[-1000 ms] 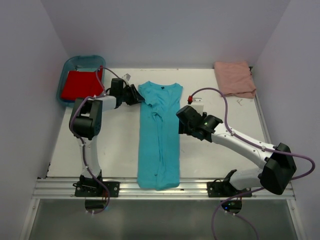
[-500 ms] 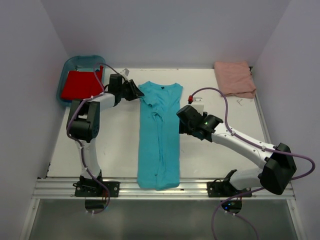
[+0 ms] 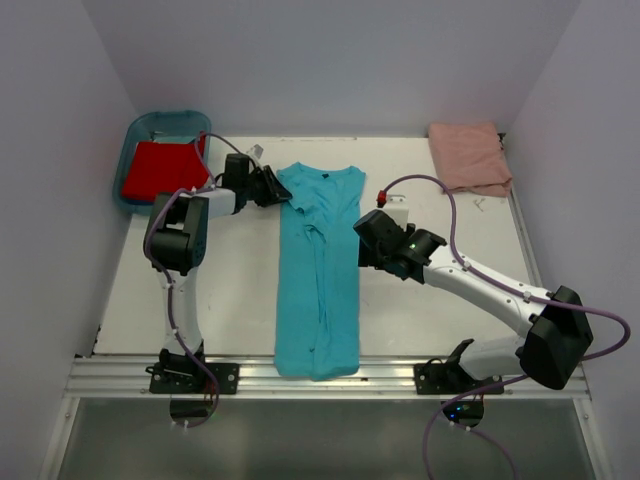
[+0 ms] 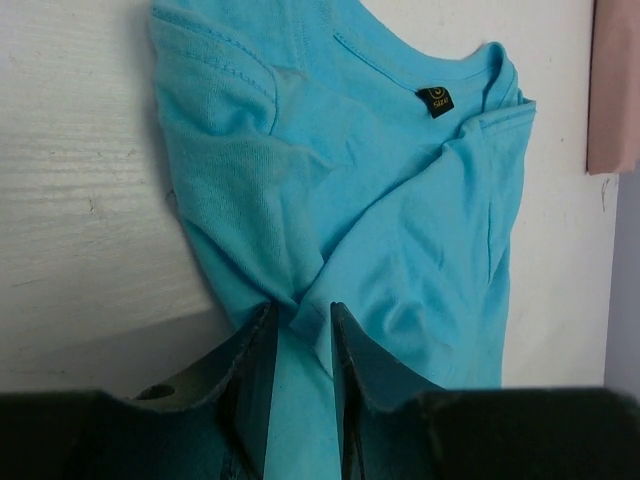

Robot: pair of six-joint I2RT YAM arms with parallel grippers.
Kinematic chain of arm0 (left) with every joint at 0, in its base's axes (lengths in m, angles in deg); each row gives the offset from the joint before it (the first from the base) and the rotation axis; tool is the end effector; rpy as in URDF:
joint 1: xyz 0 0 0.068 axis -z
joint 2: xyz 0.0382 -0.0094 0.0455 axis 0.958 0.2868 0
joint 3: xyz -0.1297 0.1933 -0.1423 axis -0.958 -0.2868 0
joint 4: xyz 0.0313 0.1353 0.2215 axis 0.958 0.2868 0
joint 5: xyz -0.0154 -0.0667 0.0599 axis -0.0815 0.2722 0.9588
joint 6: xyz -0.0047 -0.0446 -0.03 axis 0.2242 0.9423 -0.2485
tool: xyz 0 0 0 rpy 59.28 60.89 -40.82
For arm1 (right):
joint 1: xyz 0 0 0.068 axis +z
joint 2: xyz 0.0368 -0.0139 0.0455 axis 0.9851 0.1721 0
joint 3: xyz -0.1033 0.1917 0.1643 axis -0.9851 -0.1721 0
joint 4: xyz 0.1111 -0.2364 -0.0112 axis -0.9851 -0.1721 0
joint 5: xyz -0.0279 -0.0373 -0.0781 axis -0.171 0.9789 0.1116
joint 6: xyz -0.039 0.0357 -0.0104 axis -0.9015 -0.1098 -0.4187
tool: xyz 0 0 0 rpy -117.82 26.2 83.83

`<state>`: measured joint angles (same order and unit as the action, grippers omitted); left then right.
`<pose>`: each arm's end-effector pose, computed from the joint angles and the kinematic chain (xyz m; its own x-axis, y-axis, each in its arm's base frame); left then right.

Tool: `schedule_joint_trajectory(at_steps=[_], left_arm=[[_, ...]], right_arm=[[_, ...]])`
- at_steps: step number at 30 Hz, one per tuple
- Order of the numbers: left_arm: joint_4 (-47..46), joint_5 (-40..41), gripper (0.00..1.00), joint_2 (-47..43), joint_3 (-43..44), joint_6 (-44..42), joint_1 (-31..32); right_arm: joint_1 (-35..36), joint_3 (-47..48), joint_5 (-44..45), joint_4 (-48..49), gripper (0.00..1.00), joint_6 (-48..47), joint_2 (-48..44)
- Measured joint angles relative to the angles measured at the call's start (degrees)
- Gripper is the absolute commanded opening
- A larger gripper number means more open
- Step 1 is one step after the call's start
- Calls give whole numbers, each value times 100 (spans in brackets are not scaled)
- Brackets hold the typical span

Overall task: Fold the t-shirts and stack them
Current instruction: Fold the tshirt

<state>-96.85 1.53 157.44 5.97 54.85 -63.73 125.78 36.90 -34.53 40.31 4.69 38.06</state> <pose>0.4564 -0.0939 0.1280 -0.7908 -0.4133 -0.4514 0.0317 0.7089 -0.7046 0.1995 0.1784 0.2659 -0.7219 0.0667 -0.6888 0.0632 0.9975 0.0303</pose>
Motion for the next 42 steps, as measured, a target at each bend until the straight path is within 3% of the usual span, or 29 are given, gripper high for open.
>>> schedule_joint_trajectory(at_steps=[7, 24, 36, 38, 39, 42], left_arm=[[4, 0, 0, 0, 0, 7, 17], [-9, -61, 0, -2, 118, -20, 17], [92, -59, 0, 201, 1314, -90, 22], [138, -46, 12, 339, 1550, -122, 24], [170, -37, 29, 426, 1668, -136, 24], [304, 31, 53, 601, 1801, -192, 22]], right_arm=[[-7, 0, 0, 2, 71, 2, 0], [-39, -33, 2, 31, 71, 0, 7], [-55, -42, 0, 46, 71, -2, 35], [-68, -42, 2, 44, 71, -2, 35], [-72, -42, 2, 44, 71, -2, 35], [-79, -52, 7, 42, 71, -7, 35]])
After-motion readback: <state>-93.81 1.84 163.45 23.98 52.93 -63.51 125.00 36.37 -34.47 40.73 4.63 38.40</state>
